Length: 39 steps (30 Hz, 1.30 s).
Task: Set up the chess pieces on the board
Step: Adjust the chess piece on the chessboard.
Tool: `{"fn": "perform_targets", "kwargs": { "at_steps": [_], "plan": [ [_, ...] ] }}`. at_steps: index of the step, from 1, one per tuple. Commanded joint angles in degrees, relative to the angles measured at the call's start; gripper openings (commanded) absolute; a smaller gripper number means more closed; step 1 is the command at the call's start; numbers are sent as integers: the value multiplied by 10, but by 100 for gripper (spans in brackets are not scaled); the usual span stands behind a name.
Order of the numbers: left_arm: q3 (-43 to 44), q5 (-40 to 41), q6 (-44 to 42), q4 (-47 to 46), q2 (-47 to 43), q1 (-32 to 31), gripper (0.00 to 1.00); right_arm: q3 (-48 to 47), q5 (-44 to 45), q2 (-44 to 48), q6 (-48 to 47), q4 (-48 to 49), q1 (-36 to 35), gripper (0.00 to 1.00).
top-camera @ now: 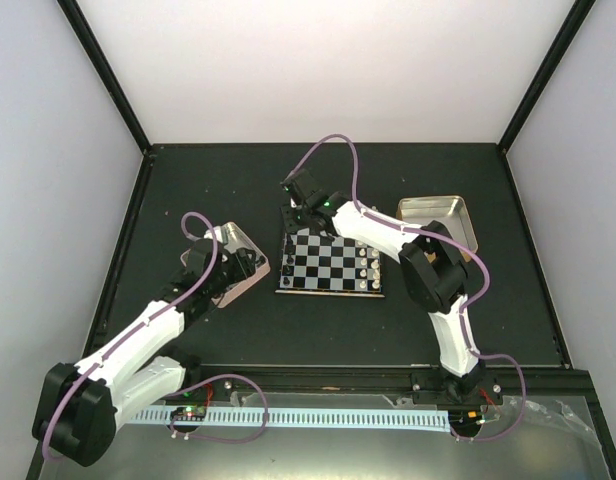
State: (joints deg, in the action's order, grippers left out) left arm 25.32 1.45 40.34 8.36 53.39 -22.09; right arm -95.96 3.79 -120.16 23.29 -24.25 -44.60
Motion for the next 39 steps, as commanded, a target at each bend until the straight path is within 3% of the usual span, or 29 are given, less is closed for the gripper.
{"fn": "perform_targets", "kwargs": {
  "at_steps": [1, 19, 39],
  "plan": [
    [22, 5, 4, 11, 4, 9, 67, -2, -24, -1, -13, -19, -5, 44],
    [20, -17, 6, 5, 20, 24, 67, 4, -24, -30, -18, -47, -28, 30],
    [21, -39, 6, 10, 25, 33, 67, -3, 34, -40, -8, -52, -29, 13]
  ]
}}
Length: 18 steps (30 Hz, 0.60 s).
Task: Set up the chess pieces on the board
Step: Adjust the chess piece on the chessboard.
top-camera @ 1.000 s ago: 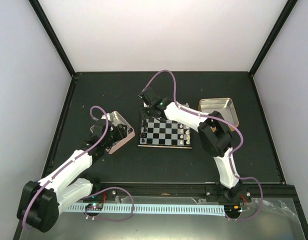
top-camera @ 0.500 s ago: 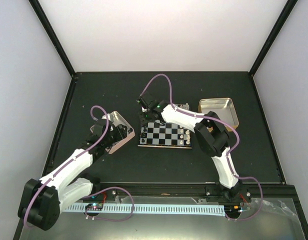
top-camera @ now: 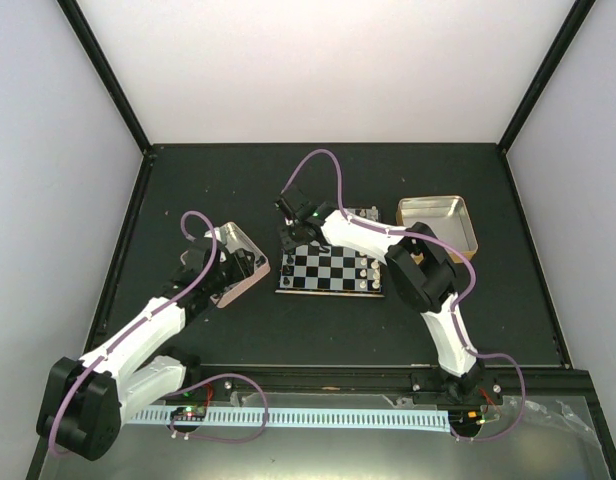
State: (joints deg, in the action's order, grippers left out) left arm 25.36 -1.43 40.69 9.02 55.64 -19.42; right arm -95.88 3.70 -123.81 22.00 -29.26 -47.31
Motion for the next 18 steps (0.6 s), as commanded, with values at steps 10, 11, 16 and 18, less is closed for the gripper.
{"fn": "perform_targets", "kwargs": {
  "at_steps": [10, 11, 16, 18],
  "plan": [
    [21, -16, 1, 5, 3, 9, 67, -4, 26, -5, 10, 1, -2, 19],
    [21, -16, 1, 5, 3, 9, 67, -4, 23, -5, 11, 1, -2, 21],
    [25, -15, -1, 11, -1, 12, 67, -2, 18, 14, 18, 1, -1, 30],
    [28, -12, -1, 16, -1, 14, 67, 0, 18, 26, 23, 2, -1, 32]
  ]
}}
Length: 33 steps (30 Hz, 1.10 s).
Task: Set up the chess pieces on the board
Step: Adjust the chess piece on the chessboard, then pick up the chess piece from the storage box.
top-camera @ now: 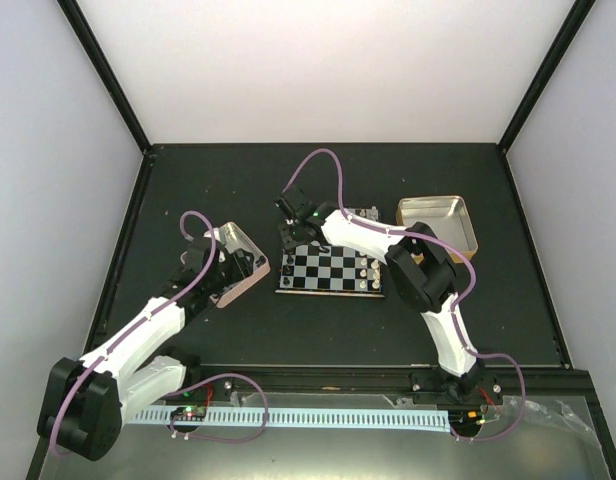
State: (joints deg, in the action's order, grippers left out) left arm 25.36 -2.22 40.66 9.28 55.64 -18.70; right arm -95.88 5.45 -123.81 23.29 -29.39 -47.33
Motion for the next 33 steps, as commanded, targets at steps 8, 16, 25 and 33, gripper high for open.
{"fn": "perform_targets", "kwargs": {
  "at_steps": [8, 16, 25, 33],
  "plan": [
    [56, 57, -5, 82, -16, 18, 67, 21, 5, 93, 41, 15, 4, 40],
    [105, 111, 22, 153, 41, 83, 68, 123, -4, 197, 58, 66, 10, 42],
    [235, 37, 48, 202, 259, 163, 38, 194, -26, 266, 60, 72, 10, 42],
    [283, 25, 57, 228, 355, 197, 35, 229, -30, 298, 63, 74, 12, 41]
  ]
}}
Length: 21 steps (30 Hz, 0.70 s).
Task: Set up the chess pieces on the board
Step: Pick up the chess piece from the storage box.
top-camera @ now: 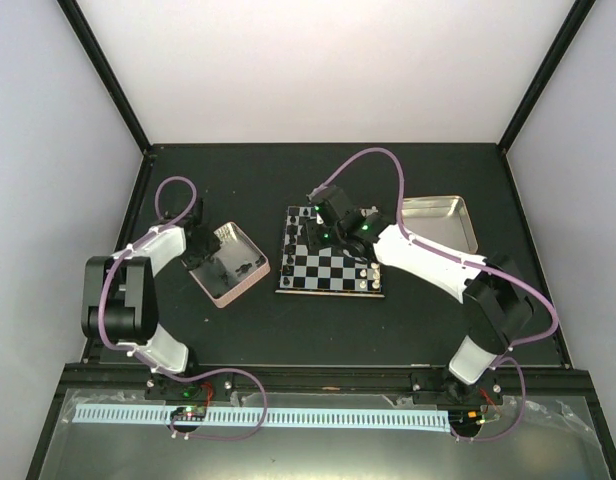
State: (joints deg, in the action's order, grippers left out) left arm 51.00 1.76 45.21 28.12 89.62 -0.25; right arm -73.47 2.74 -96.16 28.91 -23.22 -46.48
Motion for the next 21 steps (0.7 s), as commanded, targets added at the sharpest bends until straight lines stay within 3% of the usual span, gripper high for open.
{"fn": "perform_targets", "kwargs": {
  "at_steps": [1, 11, 21],
  "plan": [
    [28, -16, 14, 43, 18, 13, 37, 5, -4, 22, 7, 11, 3, 41],
    [61, -40, 18, 73, 71, 32, 38, 5, -1, 31, 3, 4, 3, 41],
    [64, -27, 26, 107, 73, 33, 26, 7, 10, 39, -1, 0, 3, 41]
  ]
}}
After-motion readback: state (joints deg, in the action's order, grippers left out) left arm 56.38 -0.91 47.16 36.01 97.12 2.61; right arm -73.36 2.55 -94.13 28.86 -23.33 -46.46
